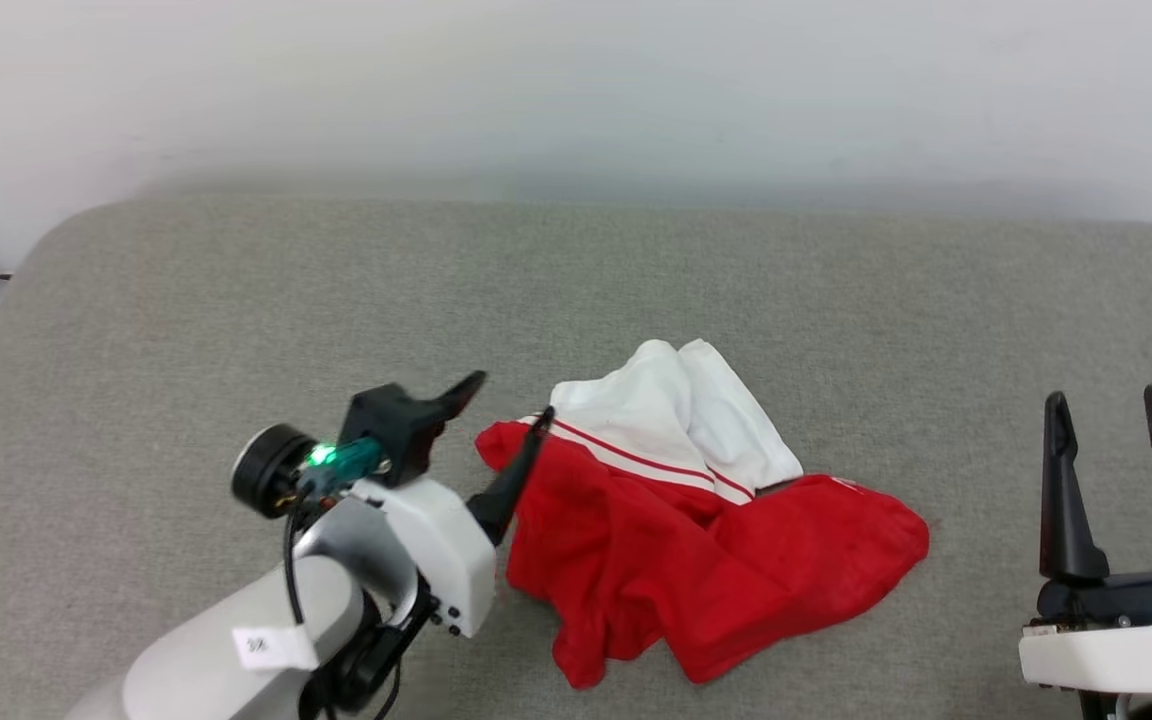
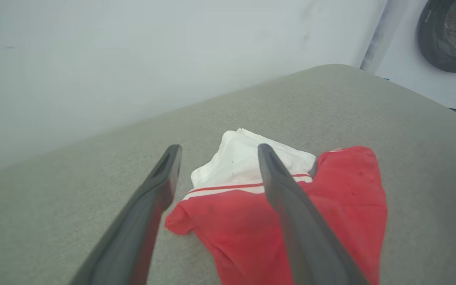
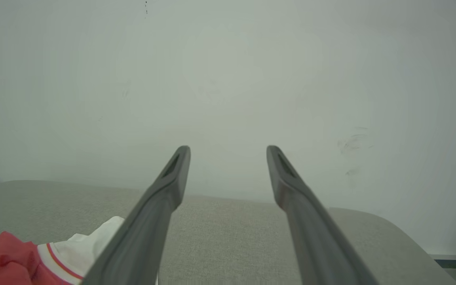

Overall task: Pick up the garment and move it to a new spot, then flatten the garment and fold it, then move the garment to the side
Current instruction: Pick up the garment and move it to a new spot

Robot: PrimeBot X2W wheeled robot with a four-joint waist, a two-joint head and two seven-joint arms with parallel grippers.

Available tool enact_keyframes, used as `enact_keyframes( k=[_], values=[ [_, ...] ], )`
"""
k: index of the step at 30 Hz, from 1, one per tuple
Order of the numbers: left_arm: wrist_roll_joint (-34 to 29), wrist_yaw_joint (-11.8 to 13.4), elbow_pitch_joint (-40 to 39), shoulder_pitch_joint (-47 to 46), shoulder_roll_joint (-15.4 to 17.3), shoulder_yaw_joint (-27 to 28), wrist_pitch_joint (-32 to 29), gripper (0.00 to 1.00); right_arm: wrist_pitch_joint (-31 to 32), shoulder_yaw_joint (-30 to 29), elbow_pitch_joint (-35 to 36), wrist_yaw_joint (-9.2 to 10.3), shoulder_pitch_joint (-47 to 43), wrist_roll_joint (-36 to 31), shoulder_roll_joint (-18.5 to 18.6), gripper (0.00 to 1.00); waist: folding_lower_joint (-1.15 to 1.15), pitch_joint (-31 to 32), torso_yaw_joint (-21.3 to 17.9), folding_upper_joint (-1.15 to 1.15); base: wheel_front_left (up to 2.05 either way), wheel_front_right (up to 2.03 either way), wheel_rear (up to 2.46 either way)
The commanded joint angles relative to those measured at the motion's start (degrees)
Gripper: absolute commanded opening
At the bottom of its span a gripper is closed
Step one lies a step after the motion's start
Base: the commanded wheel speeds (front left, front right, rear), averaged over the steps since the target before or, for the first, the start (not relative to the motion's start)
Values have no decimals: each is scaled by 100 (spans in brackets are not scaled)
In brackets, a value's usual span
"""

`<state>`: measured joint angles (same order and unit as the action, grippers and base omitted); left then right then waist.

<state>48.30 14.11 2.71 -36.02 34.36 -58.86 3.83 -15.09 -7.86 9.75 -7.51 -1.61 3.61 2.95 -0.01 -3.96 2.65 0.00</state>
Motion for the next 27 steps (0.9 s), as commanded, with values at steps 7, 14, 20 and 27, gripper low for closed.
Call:
enact_keyframes(
  k=[7,14,20,27],
  values=[
    [-190,847,164,708,93,478,947,100,-11,-54,-286,4,-260,137,-14,100,1,198,186,0,0,0,0],
    [-727,1396,26,1536,-84,1464,1144,100,-11,-41,-530,4,-389,277,-12,100,1,298,275,0,0,0,0],
    [-1591,1410,-256,2503,-503,2672,1135,100,-11,-2,-713,4,-470,362,-12,100,1,372,308,0,0,0,0],
    [-2526,799,-325,3373,-1175,3799,1137,100,-11,66,-889,4,-577,433,-12,100,1,457,311,0,0,0,0]
  ],
)
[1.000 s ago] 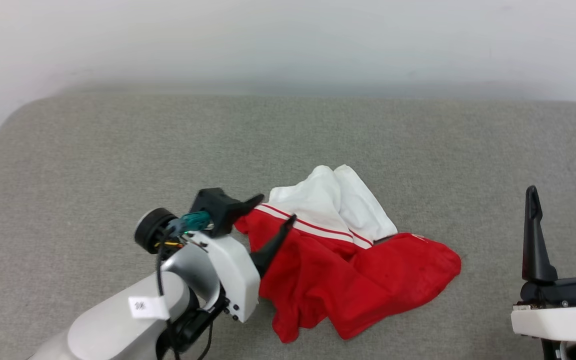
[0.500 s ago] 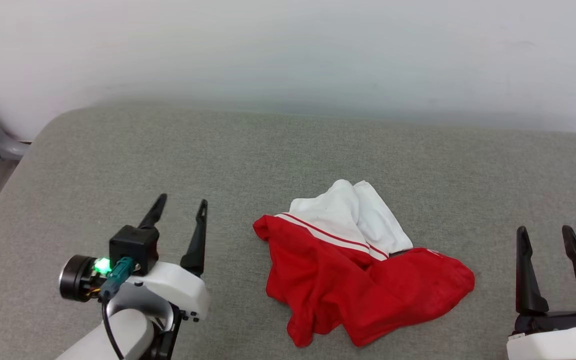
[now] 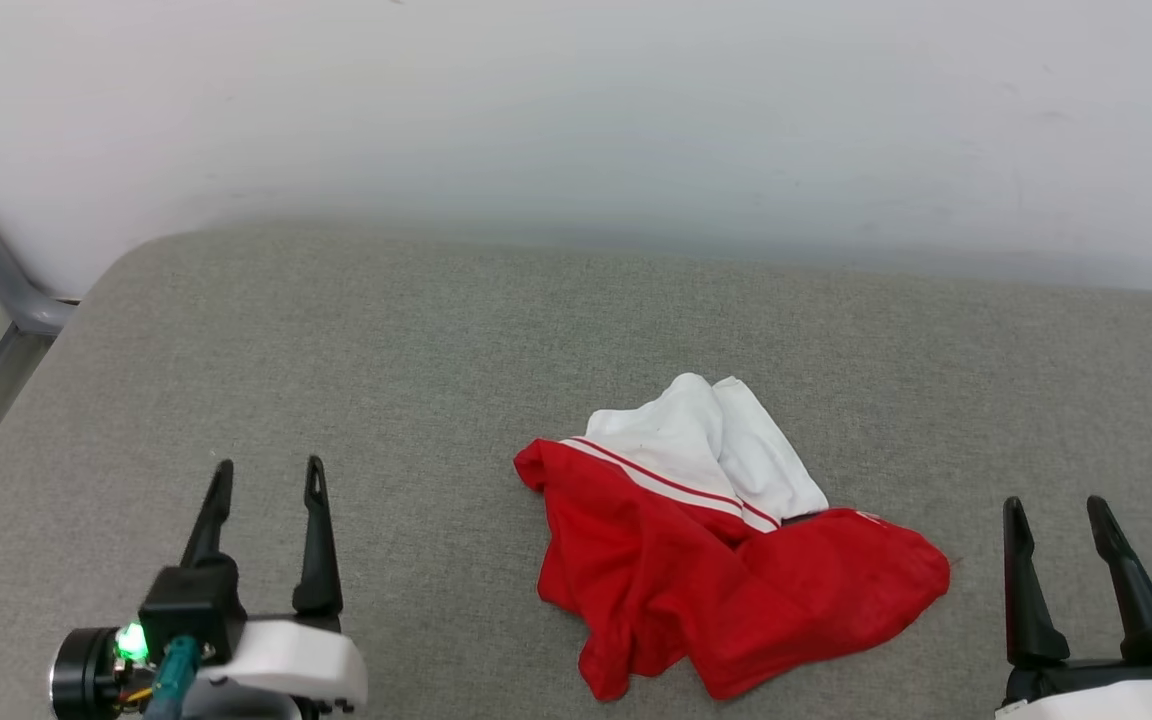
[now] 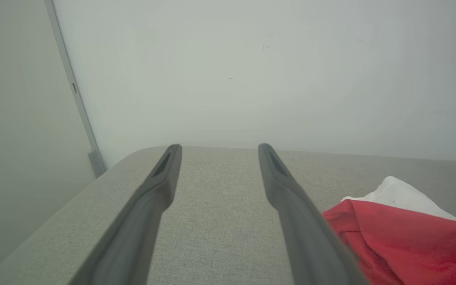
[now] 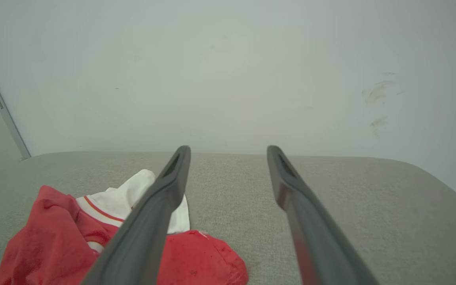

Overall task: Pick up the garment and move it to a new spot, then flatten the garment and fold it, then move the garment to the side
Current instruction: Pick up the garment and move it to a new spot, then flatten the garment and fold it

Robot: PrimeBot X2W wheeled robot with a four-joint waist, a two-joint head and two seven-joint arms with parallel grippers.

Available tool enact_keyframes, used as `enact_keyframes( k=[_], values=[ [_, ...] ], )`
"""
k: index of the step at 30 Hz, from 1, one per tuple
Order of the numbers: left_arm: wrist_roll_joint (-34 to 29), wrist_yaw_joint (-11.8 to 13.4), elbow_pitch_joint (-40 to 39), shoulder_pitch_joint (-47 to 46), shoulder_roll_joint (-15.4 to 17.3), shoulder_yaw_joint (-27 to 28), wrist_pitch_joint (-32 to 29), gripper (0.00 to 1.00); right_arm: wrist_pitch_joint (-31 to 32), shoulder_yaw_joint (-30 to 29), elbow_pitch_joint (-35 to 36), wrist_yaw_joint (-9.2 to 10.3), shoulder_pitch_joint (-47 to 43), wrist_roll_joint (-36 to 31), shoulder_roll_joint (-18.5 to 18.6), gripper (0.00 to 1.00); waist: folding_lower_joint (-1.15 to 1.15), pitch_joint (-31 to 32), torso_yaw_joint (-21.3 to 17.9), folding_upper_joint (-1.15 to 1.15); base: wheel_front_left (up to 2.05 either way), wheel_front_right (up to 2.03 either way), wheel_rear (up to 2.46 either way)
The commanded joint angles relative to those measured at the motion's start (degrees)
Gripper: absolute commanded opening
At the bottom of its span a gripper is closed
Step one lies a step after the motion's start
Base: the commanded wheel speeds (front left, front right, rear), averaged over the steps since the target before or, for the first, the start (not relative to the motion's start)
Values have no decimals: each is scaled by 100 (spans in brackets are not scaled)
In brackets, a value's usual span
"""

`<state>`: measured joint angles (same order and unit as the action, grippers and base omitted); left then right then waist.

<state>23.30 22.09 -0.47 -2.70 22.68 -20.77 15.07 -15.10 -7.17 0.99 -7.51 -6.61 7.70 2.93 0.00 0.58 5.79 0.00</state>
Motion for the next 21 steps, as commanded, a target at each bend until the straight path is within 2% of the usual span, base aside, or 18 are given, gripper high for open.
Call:
enact_keyframes(
  k=[1,7,13,21],
  values=[
    [-165,-98,9,141,-103,95,13,100,-10,4,-39,4,-80,39,-10,100,0,14,-3,0,0,0,0],
    [-879,-691,275,485,-446,476,13,100,-10,93,-182,4,-165,82,-10,100,0,65,-12,0,0,0,0],
    [-1293,-1175,449,617,-754,767,14,100,-10,173,-282,4,-230,82,-10,100,0,94,-18,0,0,0,0],
    [-1604,-1585,560,684,-1123,1002,14,100,-10,205,-344,4,-260,77,-10,100,0,111,-26,0,0,0,0]
  ],
)
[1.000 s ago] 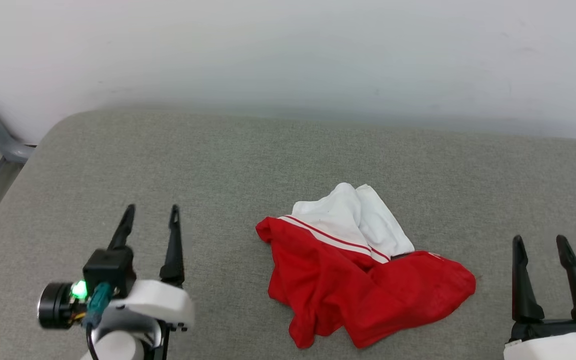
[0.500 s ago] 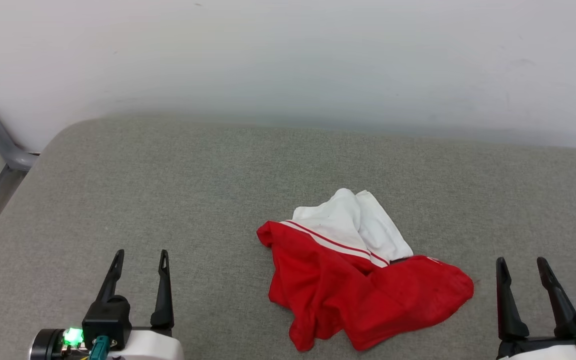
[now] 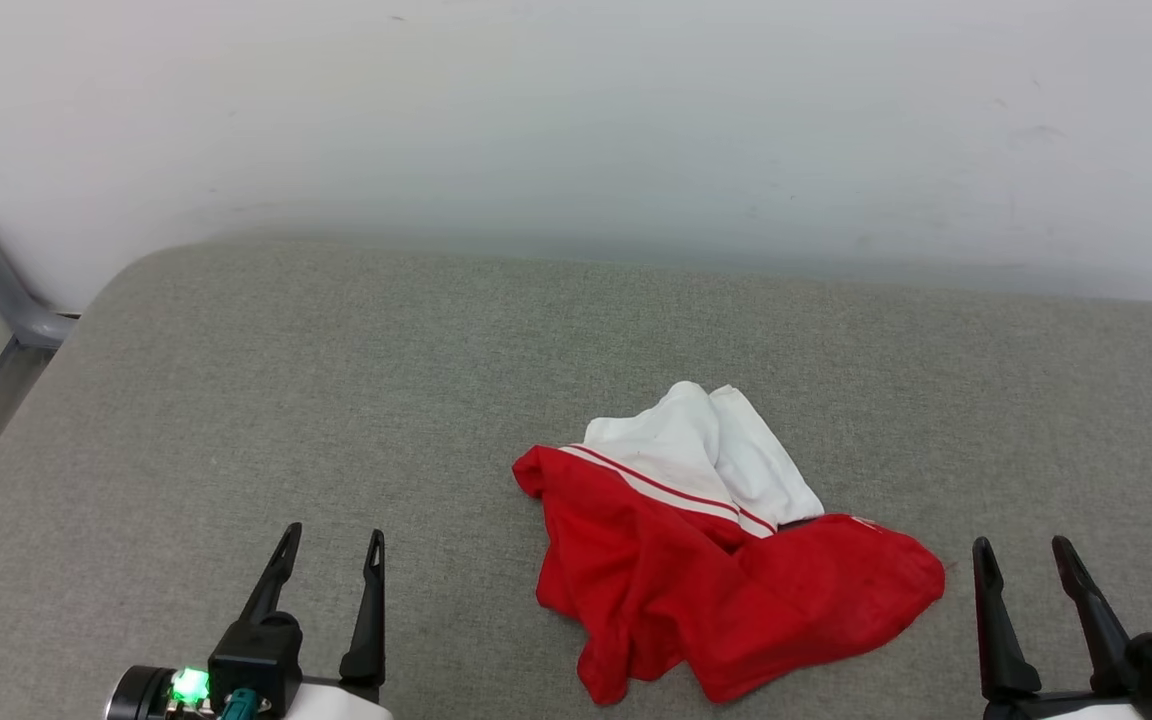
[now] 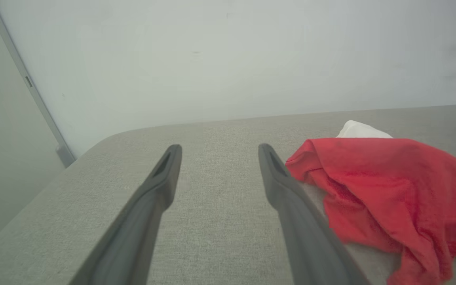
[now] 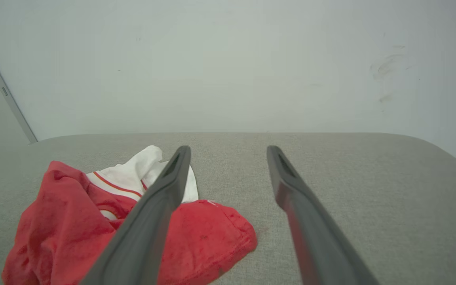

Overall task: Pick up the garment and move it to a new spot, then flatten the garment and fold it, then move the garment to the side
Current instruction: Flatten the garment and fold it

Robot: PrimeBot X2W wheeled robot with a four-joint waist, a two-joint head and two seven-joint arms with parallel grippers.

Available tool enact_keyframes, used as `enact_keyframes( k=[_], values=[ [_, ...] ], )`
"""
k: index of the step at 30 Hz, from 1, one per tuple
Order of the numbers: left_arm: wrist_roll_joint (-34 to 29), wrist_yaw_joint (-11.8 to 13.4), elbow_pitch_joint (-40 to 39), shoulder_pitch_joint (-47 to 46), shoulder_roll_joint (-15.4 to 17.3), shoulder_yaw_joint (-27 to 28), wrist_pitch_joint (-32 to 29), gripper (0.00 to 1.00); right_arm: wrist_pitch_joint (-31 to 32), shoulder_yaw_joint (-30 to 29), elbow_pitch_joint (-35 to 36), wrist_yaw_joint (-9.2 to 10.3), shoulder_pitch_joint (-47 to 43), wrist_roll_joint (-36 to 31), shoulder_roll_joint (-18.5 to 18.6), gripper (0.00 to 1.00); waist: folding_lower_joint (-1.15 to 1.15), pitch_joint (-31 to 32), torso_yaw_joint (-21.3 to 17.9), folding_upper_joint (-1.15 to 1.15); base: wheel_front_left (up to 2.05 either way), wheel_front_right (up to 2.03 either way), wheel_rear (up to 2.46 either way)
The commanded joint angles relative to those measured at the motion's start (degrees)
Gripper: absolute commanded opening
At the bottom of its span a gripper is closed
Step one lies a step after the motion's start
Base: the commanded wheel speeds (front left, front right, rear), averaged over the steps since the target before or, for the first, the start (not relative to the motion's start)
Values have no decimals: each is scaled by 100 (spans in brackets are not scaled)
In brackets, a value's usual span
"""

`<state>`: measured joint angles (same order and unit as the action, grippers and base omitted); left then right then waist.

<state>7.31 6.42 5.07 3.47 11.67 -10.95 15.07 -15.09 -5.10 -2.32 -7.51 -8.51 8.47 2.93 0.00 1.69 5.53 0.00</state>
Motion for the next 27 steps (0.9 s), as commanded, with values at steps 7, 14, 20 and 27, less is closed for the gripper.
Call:
enact_keyframes(
  k=[7,14,20,27],
  values=[
    [-162,-235,42,84,-177,248,14,100,-11,-3,-5,4,-76,-27,-10,100,0,9,-6,0,0,0,0],
    [-306,-412,106,94,-315,439,14,100,-11,-7,-1,4,-67,-24,-10,100,0,13,-4,0,0,0,0],
    [-384,-532,139,96,-404,548,14,100,-11,-12,-12,4,-60,-12,-10,100,0,20,1,0,0,0,0],
    [-463,-635,167,69,-461,659,14,100,-11,-63,41,4,-3,-44,-10,100,0,20,15,0,0,0,0]
  ],
)
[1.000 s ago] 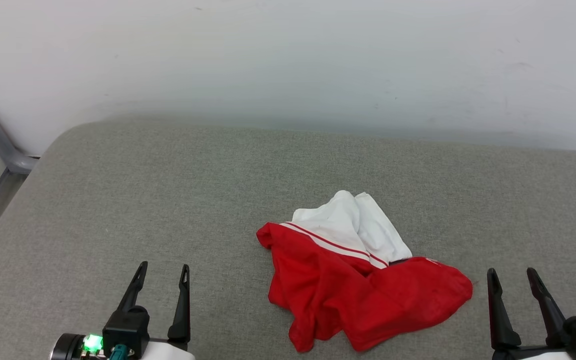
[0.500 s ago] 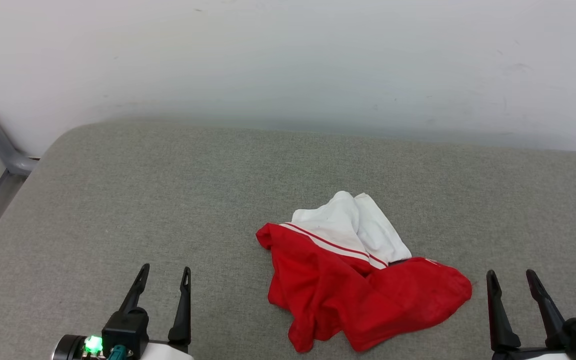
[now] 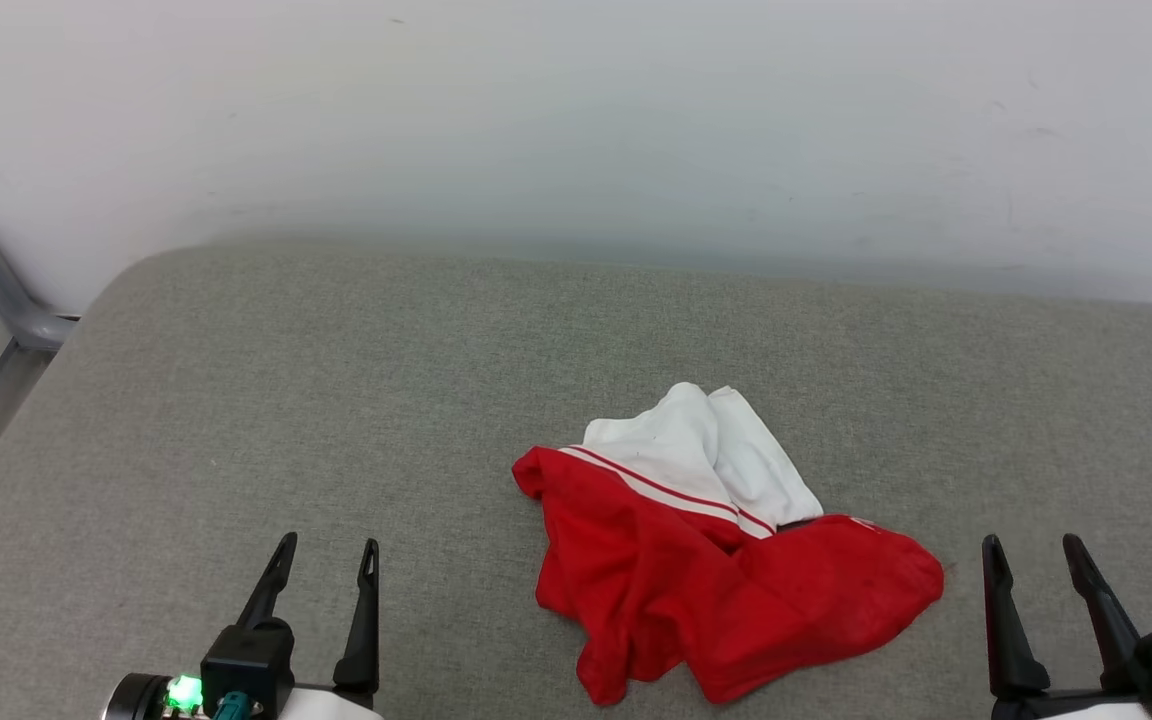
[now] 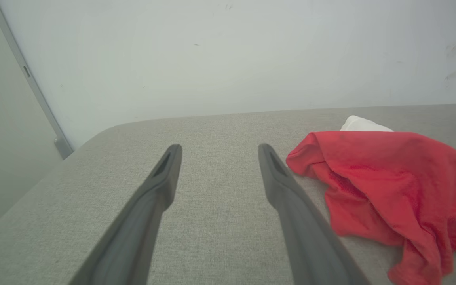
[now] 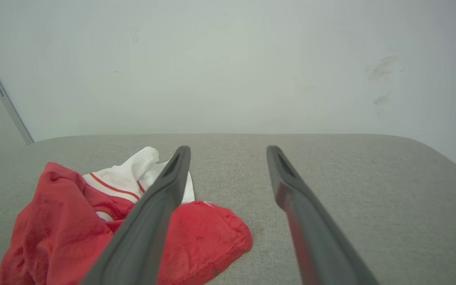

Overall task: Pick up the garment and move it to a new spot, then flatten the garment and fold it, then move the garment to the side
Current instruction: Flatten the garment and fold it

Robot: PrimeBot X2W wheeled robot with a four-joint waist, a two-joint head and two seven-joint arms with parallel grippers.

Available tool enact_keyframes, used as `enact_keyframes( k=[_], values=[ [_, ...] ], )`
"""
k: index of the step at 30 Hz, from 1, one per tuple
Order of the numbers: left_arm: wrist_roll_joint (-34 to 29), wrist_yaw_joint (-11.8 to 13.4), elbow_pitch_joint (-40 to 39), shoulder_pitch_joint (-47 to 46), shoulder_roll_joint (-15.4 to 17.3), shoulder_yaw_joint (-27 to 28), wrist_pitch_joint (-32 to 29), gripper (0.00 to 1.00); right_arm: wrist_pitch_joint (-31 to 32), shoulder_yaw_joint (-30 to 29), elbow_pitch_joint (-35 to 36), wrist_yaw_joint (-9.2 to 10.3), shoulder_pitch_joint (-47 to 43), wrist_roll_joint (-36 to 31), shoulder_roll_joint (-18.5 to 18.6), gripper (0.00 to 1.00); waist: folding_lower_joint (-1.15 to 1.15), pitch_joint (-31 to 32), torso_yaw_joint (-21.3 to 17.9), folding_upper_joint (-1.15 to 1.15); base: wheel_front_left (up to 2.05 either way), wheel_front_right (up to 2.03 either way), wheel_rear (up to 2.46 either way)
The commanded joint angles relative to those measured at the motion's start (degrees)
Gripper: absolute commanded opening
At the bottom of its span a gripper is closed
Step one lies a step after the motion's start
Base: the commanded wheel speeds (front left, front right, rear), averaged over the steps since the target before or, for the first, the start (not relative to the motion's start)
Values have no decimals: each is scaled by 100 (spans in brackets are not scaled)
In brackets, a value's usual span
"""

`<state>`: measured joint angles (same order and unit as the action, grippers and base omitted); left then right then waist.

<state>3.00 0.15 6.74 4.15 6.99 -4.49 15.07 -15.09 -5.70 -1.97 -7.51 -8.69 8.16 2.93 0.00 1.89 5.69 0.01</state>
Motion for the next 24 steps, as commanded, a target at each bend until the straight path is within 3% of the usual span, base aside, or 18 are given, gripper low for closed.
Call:
enact_keyframes(
  k=[1,7,10,17,24],
  values=[
    [-42,-17,1,-8,-4,19,14,100,-11,-15,46,4,60,-35,-10,100,0,-4,7,-1,0,0,0],
    [-81,-84,-8,-117,-74,57,14,100,-11,-64,331,4,696,-424,-6,100,0,-101,91,-1,0,0,0],
    [-78,-116,-37,-179,-109,65,14,100,-11,-39,423,5,1207,-470,194,100,0,-185,180,-1,0,0,0],
    [-110,-166,-152,-421,-184,46,14,100,7,697,-414,6,2744,-61,1315,100,0,-614,468,-1,0,0,0],
    [-95,-167,-237,-714,-298,-25,14,100,1482,2235,-1115,5,4312,1132,2475,100,0,-1080,738,-1,0,0,0]
  ],
)
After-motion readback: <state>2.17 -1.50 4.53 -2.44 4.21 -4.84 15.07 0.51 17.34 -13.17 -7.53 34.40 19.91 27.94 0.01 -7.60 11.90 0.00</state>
